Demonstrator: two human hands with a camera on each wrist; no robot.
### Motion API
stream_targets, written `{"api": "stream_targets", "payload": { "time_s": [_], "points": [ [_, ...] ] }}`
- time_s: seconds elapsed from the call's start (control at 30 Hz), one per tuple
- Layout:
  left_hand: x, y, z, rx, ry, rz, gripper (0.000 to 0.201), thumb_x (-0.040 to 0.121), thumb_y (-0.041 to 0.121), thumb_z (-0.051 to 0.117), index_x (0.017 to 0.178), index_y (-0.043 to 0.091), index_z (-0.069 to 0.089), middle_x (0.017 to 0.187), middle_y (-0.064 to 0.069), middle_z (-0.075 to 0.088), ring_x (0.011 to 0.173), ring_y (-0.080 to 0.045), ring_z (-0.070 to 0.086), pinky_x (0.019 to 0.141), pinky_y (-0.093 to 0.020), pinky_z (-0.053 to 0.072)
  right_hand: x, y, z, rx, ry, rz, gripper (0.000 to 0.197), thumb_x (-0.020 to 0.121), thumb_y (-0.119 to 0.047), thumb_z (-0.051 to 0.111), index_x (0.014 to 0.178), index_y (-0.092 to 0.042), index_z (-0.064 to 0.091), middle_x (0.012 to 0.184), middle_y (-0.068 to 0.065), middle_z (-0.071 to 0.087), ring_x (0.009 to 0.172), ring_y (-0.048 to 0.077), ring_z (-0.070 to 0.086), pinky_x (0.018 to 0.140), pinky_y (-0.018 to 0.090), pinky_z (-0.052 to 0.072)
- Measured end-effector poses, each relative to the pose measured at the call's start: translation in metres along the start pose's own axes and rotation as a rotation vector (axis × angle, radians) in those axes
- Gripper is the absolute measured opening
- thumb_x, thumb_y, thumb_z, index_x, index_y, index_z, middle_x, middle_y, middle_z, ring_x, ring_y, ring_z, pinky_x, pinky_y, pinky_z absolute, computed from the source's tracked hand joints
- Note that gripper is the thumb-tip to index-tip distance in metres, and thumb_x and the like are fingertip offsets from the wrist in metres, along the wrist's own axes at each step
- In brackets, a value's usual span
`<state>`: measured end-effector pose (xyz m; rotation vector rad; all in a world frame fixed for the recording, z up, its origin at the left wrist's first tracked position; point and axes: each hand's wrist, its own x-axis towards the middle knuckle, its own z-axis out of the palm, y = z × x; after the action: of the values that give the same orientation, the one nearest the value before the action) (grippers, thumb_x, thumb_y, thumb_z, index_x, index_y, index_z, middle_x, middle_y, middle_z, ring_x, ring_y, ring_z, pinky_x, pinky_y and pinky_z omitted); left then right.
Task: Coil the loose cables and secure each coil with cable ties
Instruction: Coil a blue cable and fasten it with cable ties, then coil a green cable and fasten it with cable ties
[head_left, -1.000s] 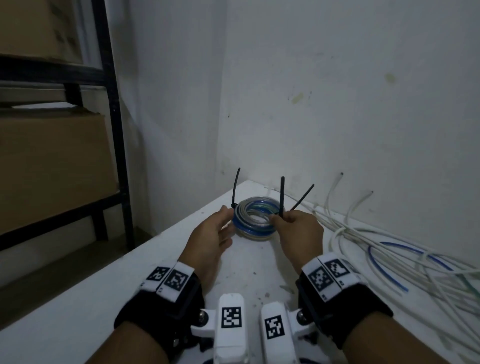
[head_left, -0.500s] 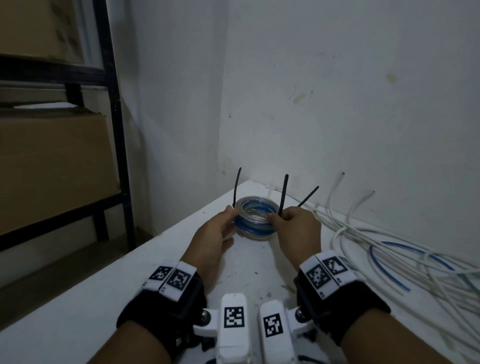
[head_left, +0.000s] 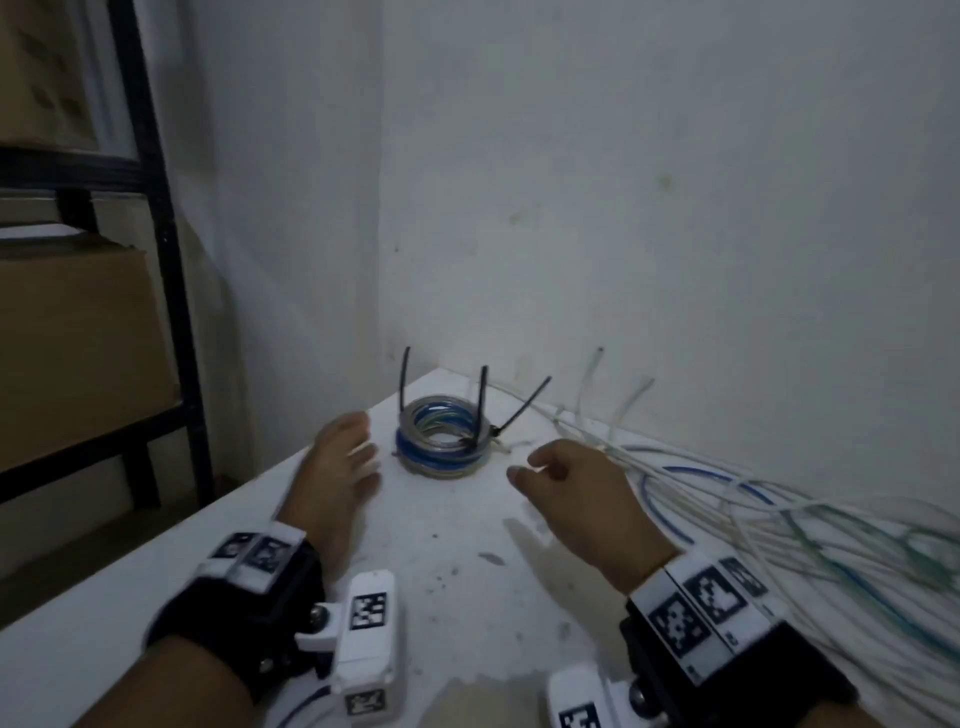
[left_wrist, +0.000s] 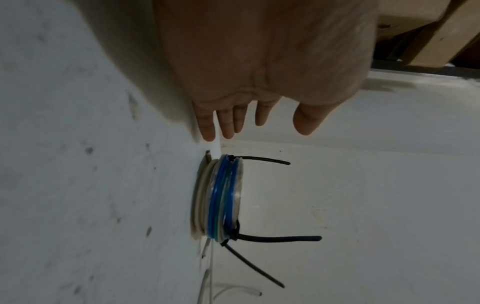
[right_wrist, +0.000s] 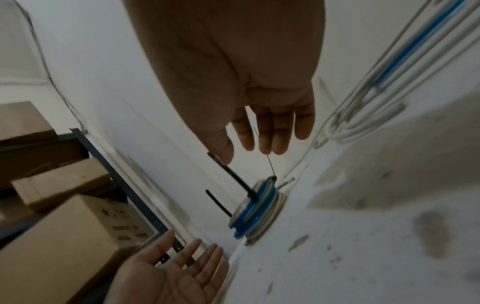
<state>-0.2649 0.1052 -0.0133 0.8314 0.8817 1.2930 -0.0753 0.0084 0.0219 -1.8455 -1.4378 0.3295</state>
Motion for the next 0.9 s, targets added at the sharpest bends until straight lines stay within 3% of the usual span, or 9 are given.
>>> {"api": "stream_targets", "payload": {
  "time_s": [0.1,0.17,0.23,0.3,0.4,0.57,0.77,0.83,0.9],
  "points": [
    [-0.006,0.015,-0.010,0.067,-0.018,0.150,0.014,0.097,0.013,0.044,0.104,0.021,0.054,0.097,0.004,0.060,0.087,-0.008,0.058,0.072,-0.027,0.052,-0.046,0.016,-0.052,-0.055,-0.017,-0.028,0.019,0.087,-0.041,0.061,0.075,-0.027,0.055,0.073,-0.012,0.054,0.065,-0.003,0.048,0.055,0.008,0.034],
    [-0.016,0.032,-0.009,0.080,-0.007,0.230,0.021,0.100,0.009,0.034,0.110,0.017,0.052,0.086,0.012,0.070,0.080,-0.001,0.066,0.069,-0.018,0.054,-0.078,0.031,-0.086,-0.085,0.003,-0.023,0.026,0.086,-0.039,0.061,0.066,-0.024,0.055,0.066,-0.008,0.055,0.060,-0.002,0.048,0.058,0.009,0.036],
    [-0.035,0.045,0.003,0.125,-0.022,0.263,0.022,0.100,0.010,0.034,0.100,0.017,0.055,0.070,0.013,0.071,0.068,0.001,0.067,0.062,-0.014,0.053,-0.110,0.049,-0.119,-0.085,0.040,0.015,0.027,0.085,-0.038,0.063,0.066,-0.019,0.061,0.066,-0.004,0.059,0.061,-0.001,0.052,0.061,0.012,0.037],
    [-0.064,0.048,0.029,0.273,-0.068,0.310,0.022,0.098,0.009,0.041,0.090,0.018,0.059,0.068,0.007,0.070,0.068,-0.007,0.066,0.065,-0.022,0.054,-0.139,0.068,-0.149,-0.050,0.066,0.099,0.024,0.084,-0.036,0.064,0.070,-0.017,0.066,0.069,0.000,0.065,0.063,0.002,0.058,0.065,0.018,0.043],
    [-0.120,0.039,0.076,0.452,-0.253,0.359,0.020,0.095,0.005,0.048,0.086,0.012,0.065,0.080,-0.009,0.067,0.078,-0.023,0.060,0.076,-0.033,0.048,-0.176,0.097,-0.189,0.002,0.122,0.215,0.024,0.085,-0.030,0.065,0.067,-0.015,0.067,0.071,0.005,0.069,0.065,0.012,0.064,0.065,0.026,0.047],
    [-0.205,0.006,0.155,0.586,-0.510,0.243,0.016,0.093,0.006,0.053,0.091,0.003,0.068,0.084,-0.016,0.070,0.080,-0.025,0.064,0.079,-0.038,0.047,-0.219,0.140,-0.240,0.283,0.234,0.464,0.024,0.090,-0.027,0.061,0.074,-0.010,0.069,0.069,0.000,0.071,0.059,0.012,0.065,0.059,0.027,0.047],
    [-0.232,-0.062,0.237,0.969,-0.686,0.300,0.008,0.089,0.016,0.062,0.085,0.012,0.068,0.079,-0.002,0.067,0.070,-0.009,0.057,0.062,-0.016,0.042,-0.239,0.186,-0.260,0.690,0.403,0.632,0.019,0.093,-0.019,0.057,0.085,-0.004,0.065,0.074,0.012,0.067,0.064,0.022,0.060,0.059,0.033,0.047],
    [-0.226,-0.082,0.256,1.055,-0.694,0.276,0.007,0.088,0.021,0.064,0.088,0.014,0.064,0.086,-0.005,0.067,0.077,-0.013,0.060,0.067,-0.021,0.045,-0.237,0.196,-0.258,0.805,0.422,0.676,0.018,0.094,-0.017,0.056,0.085,-0.002,0.063,0.075,0.014,0.064,0.063,0.023,0.058,0.056,0.033,0.047],
    [-0.217,-0.098,0.272,1.047,-0.620,0.164,0.011,0.087,0.021,0.065,0.093,0.015,0.060,0.089,-0.009,0.065,0.084,-0.023,0.063,0.076,-0.030,0.050,-0.235,0.203,-0.254,0.891,0.425,0.705,0.017,0.094,-0.013,0.055,0.086,-0.001,0.061,0.075,0.016,0.061,0.060,0.023,0.055,0.053,0.031,0.045]
  ]
}}
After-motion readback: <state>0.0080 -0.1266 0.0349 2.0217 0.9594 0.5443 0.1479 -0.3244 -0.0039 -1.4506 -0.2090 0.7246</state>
